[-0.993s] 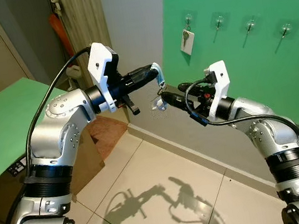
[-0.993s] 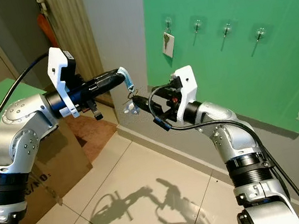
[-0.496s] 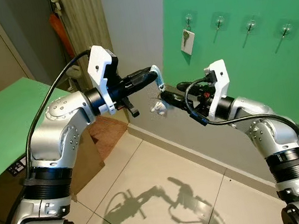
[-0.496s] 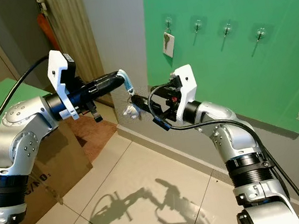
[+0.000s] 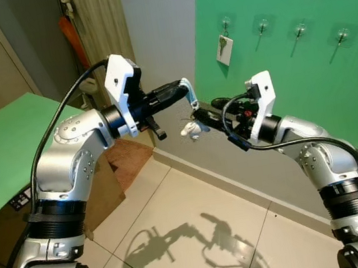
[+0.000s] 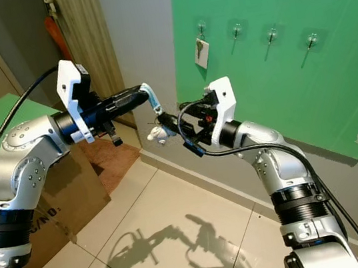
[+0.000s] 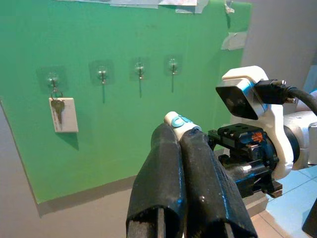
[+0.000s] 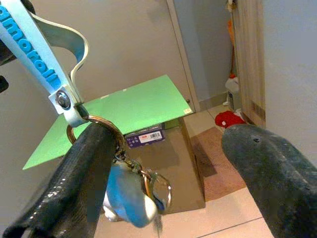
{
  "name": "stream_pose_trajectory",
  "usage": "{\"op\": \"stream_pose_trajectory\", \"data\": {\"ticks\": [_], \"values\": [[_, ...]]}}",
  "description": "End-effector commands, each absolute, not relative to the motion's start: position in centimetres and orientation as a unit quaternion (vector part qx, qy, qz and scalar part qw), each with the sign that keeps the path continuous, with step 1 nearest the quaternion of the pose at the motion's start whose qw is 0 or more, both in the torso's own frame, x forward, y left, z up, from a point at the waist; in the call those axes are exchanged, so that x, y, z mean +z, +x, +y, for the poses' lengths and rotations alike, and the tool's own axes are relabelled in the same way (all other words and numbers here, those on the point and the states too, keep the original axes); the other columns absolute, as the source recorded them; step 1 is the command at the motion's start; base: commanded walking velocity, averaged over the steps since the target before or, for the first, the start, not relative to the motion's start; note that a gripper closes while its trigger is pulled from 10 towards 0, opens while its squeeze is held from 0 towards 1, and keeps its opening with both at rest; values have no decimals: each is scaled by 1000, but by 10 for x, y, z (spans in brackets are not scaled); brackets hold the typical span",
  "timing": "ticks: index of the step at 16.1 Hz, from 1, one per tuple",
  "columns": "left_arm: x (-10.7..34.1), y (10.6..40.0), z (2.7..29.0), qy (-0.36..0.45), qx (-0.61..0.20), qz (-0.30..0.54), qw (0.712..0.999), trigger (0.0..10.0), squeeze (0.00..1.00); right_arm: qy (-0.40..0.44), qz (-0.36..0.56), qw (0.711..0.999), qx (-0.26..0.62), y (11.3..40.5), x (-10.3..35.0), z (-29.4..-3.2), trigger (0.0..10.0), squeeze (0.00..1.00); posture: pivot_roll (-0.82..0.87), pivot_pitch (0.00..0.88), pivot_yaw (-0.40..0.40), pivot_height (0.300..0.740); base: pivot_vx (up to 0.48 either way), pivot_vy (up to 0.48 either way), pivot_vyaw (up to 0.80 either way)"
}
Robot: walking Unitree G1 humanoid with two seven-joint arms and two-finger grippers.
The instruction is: Hang keys on a hook
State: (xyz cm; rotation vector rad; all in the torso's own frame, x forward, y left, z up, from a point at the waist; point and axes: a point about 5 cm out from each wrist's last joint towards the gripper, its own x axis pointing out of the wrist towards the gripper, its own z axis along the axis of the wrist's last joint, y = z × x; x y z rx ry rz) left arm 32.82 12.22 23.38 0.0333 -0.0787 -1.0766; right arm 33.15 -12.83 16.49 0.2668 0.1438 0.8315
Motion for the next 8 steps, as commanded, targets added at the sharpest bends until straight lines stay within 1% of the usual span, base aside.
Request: {"op": "stream_pose_trajectory", "data": {"ticks": [1,8], "values": [[237,326,123,20,-515,-41,856,0,0,135,64,903,403,331,168,-129,0,0,58,0,-12,740,0,0,0],[238,328,125,18,-512,-43,858,0,0,141,57,907,392,332,168,-134,0,0,56,0,-12,740,0,0,0]]}}
